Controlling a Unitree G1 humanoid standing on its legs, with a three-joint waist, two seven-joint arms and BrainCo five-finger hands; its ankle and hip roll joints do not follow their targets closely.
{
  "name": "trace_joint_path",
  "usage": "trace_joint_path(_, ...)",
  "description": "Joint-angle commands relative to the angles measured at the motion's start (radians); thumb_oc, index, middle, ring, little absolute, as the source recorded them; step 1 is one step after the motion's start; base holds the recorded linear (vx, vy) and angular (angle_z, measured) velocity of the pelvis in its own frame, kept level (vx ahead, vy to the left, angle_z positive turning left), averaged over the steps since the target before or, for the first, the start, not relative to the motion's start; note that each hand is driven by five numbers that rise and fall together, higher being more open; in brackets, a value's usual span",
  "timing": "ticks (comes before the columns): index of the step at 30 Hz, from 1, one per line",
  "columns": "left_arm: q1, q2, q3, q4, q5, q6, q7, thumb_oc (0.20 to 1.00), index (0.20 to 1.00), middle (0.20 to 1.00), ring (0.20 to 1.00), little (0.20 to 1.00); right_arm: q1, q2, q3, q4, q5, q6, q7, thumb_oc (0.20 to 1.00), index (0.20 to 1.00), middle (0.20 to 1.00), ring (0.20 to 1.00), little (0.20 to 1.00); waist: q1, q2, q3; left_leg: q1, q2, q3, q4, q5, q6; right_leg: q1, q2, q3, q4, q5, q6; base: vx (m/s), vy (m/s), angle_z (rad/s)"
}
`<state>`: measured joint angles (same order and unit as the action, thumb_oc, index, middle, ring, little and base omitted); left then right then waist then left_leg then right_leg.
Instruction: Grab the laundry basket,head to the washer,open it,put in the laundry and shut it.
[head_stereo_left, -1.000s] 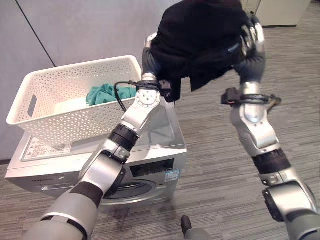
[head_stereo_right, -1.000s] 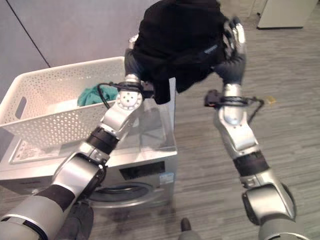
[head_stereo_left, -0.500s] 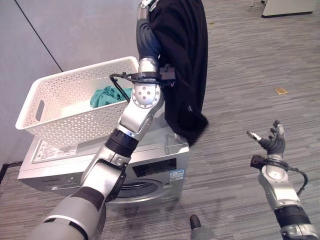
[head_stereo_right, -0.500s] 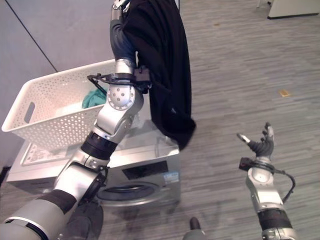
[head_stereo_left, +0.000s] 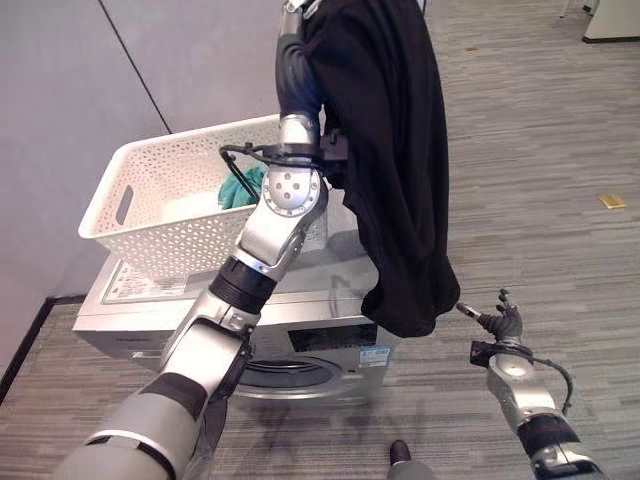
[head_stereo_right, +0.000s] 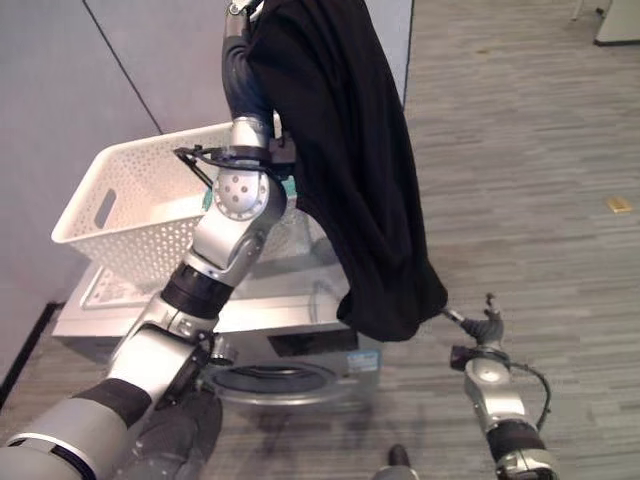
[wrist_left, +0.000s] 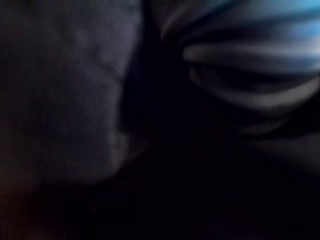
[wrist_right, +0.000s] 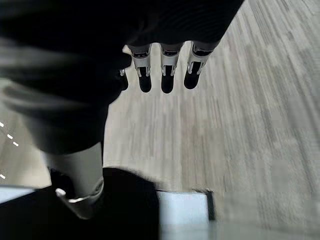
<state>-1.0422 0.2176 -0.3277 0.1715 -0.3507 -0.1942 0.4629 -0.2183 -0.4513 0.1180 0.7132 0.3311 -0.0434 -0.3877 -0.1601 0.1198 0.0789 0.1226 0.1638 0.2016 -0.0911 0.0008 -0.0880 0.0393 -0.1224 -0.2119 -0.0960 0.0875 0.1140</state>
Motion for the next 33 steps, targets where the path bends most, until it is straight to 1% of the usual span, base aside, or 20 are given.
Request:
trace_joint_path(1,-0.119,0.037,0.069,-0.09,0.004,-0.111,-0.028,0.2,0.2,0.2,0.2,0.2,-0.031,0.02,-0.023,0.101,0.021,-0.015,0.009,1.0,1.0,1.0,1.0,1.0,0.051,-0.057,-0.042,0.019,0.026,0.015,0.005,0.019,-0.028,0.066,0.006,-0.088,0.057,-0.152,-0.022,-0.01,-0.041,0.17)
trace_joint_path(2,-0.114,0.037,0.07,-0.096,0.004,-0.109,-0.029,0.2,0.2,0.2,0.2,0.2,-0.031,0.02,-0.022,0.104,0.022,-0.016,0.01,1.0,1.0,1.0,1.0,1.0,0.049,-0.057,-0.043,0.019,0.026,0.014,0.005,0.019,-0.028,0.068,0.006,-0.09,0.057,-0.153,-0.022,-0.01,-0.034,0.33)
trace_joint_path(3,-0.032,0.041,0.099,-0.177,-0.033,-0.127,-0.049,0.2,0.2,0.2,0.2,0.2,-0.028,0.03,-0.032,0.15,0.03,-0.008,0.011,1.0,1.0,1.0,1.0,1.0,0.075,-0.057,-0.032,0.013,0.026,-0.007,0.011,0.026,-0.031,0.079,0.005,-0.108,0.059,-0.161,-0.029,0.0,-0.023,0.46)
trace_joint_path(4,-0.026,0.041,0.1,-0.182,-0.034,-0.125,-0.05,0.2,0.2,0.2,0.2,0.2,-0.027,0.03,-0.031,0.151,0.03,-0.009,0.011,1.0,1.0,1.0,1.0,1.0,0.072,-0.057,-0.034,0.012,0.026,-0.009,0.011,0.026,-0.031,0.08,0.005,-0.111,0.059,-0.162,-0.029,-0.01,-0.035,0.48)
trace_joint_path(7,0.101,0.024,0.136,-0.272,-0.089,-0.137,-0.08,0.2,0.2,0.2,0.2,0.2,-0.014,0.043,-0.045,0.206,0.045,-0.002,0.014,1.0,1.0,1.0,1.0,1.0,0.101,-0.059,-0.021,0.001,0.025,-0.039,0.019,0.031,-0.035,0.096,0.006,-0.139,0.059,-0.173,-0.039,0.0,-0.032,0.42)
trace_joint_path(8,0.154,0.019,0.146,-0.302,-0.107,-0.137,-0.088,0.2,0.2,0.2,0.2,0.2,-0.01,0.048,-0.047,0.226,0.052,-0.002,0.014,1.0,1.0,1.0,1.0,1.0,0.107,-0.062,-0.02,-0.002,0.025,-0.051,0.021,0.033,-0.037,0.105,0.007,-0.153,0.057,-0.176,-0.042,0.0,-0.054,0.47)
trace_joint_path(9,0.243,0.017,0.16,-0.347,-0.134,-0.139,-0.11,0.2,0.2,0.2,0.2,0.2,-0.009,0.057,-0.055,0.262,0.064,0.0,0.018,1.0,1.0,1.0,1.0,1.0,0.128,-0.065,-0.012,-0.007,0.025,-0.065,0.021,0.034,-0.038,0.116,0.008,-0.168,0.051,-0.18,-0.047,0.01,-0.049,0.49)
trace_joint_path(10,0.25,0.017,0.16,-0.352,-0.134,-0.136,-0.111,0.2,0.2,0.2,0.2,0.2,-0.007,0.057,-0.054,0.264,0.064,-0.002,0.019,1.0,1.0,1.0,1.0,1.0,0.126,-0.066,-0.014,-0.007,0.025,-0.067,0.022,0.034,-0.039,0.118,0.008,-0.171,0.05,-0.18,-0.047,0.02,-0.052,0.39)
trace_joint_path(12,0.339,0.02,0.166,-0.404,-0.147,-0.13,-0.134,0.2,0.2,0.2,0.2,0.2,-0.007,0.063,-0.055,0.306,0.07,0.0,0.025,1.0,1.0,1.0,1.0,1.0,0.141,-0.069,-0.011,-0.009,0.023,-0.081,0.019,0.036,-0.04,0.129,0.01,-0.19,0.042,-0.181,-0.05,0.01,-0.031,0.36)
trace_joint_path(14,0.425,0.026,0.162,-0.445,-0.182,-0.123,-0.163,0.2,0.2,0.2,0.2,0.2,-0.009,0.071,-0.057,0.339,0.083,0.002,0.032,1.0,1.0,1.0,1.0,1.0,0.16,-0.07,-0.007,-0.014,0.024,-0.092,0.014,0.039,-0.04,0.136,0.011,-0.206,0.034,-0.183,-0.053,-0.01,-0.045,0.2)
trace_joint_path(17,0.568,0.078,0.191,-0.546,-0.196,-0.117,-0.202,0.2,0.2,0.2,0.2,0.2,-0.031,0.085,-0.059,0.414,0.104,0.001,0.05,1.0,1.0,1.0,1.0,1.0,0.193,-0.065,0.001,-0.025,0.019,-0.105,0.014,0.045,-0.04,0.137,0.011,-0.216,0.026,-0.182,-0.055,-0.03,-0.043,0.15)
trace_joint_path(20,0.73,0.174,0.348,-0.594,-0.156,-0.13,-0.199,0.2,0.2,0.2,0.2,0.2,-0.049,0.097,-0.091,0.528,0.126,0.013,0.082,1.0,1.0,1.0,1.0,1.0,0.249,-0.033,0.001,-0.022,0.01,-0.115,0.018,0.05,-0.04,0.155,0.001,-0.227,0.017,-0.185,-0.052,0.02,-0.001,0.09)
trace_joint_path(21,0.789,0.191,0.393,-0.59,-0.142,-0.131,-0.193,0.2,0.2,0.2,0.2,0.2,-0.039,0.095,-0.114,0.546,0.132,0.015,0.086,1.0,1.0,1.0,1.0,1.0,0.269,-0.024,0.003,-0.02,0.01,-0.124,0.023,0.049,-0.043,0.164,0.0,-0.235,0.019,-0.193,-0.053,0.05,0.005,0.16)
trace_joint_path(22,0.832,0.188,0.408,-0.592,-0.14,-0.127,-0.195,0.2,0.2,0.2,0.2,0.2,-0.034,0.096,-0.121,0.554,0.134,0.016,0.09,1.0,1.0,1.0,1.0,1.0,0.274,-0.021,0.004,-0.023,0.009,-0.13,0.026,0.05,-0.043,0.168,-0.001,-0.243,0.019,-0.194,-0.054,0.03,0.0,0.24)
trace_joint_path(23,0.867,0.177,0.408,-0.584,-0.146,-0.12,-0.199,0.2,0.2,0.2,0.2,0.2,-0.028,0.098,-0.128,0.567,0.135,0.016,0.092,1.0,1.0,1.0,1.0,1.0,0.279,-0.02,0.006,-0.025,0.008,-0.136,0.028,0.048,-0.042,0.17,-0.002,-0.248,0.02,-0.195,-0.055,0.01,-0.003,0.27)
trace_joint_path(25,1.079,0.129,0.34,-0.582,-0.218,-0.063,-0.285,0.2,0.2,0.2,0.2,0.2,-0.031,0.09,-0.155,0.61,0.135,0.025,0.101,1.0,1.0,1.0,1.0,1.0,0.302,-0.019,0.024,-0.045,0.004,-0.155,0.039,0.043,-0.035,0.167,-0.004,-0.269,0.023,-0.197,-0.054,0.0,-0.017,0.32)
trace_joint_path(26,1.127,0.127,0.32,-0.578,-0.233,-0.051,-0.312,0.2,0.2,0.2,0.2,0.2,-0.032,0.092,-0.158,0.618,0.136,0.025,0.103,1.0,1.0,1.0,1.0,1.0,0.309,-0.019,0.033,-0.053,0.003,-0.158,0.043,0.04,-0.033,0.161,-0.005,-0.269,0.026,-0.197,-0.053,-0.02,-0.022,0.25)
trace_joint_path(29,1.242,0.131,0.297,-0.566,-0.259,-0.034,-0.37,0.2,0.2,0.2,0.2,0.2,-0.048,0.086,-0.153,0.625,0.131,0.021,0.105,1.0,1.0,1.0,1.0,1.0,0.325,-0.009,0.061,-0.083,-0.001,-0.161,0.051,0.04,-0.025,0.129,-0.012,-0.266,0.036,-0.193,-0.049,-0.06,0.011,0.14)
trace_joint_path(31,1.268,0.129,0.292,-0.548,-0.27,-0.027,-0.381,0.2,0.2,0.2,0.2,0.2,-0.051,0.086,-0.15,0.626,0.129,0.021,0.106,1.0,1.0,1.0,1.0,1.0,0.326,-0.003,0.069,-0.089,-0.002,-0.159,0.05,0.043,-0.023,0.118,-0.015,-0.263,0.039,-0.191,-0.048,-0.05,0.035,0.02)
trace_joint_path(33,1.334,0.132,0.282,-0.518,-0.302,-0.011,-0.402,0.2,0.2,0.2,0.2,0.2,-0.066,0.09,-0.138,0.626,0.121,0.022,0.11,1.0,1.0,1.0,1.0,1.0,0.328,0.016,0.091,-0.107,-0.006,-0.147,0.044,0.051,-0.015,0.083,-0.021,-0.248,0.046,-0.184,-0.043,-0.06,0.06,-0.08)
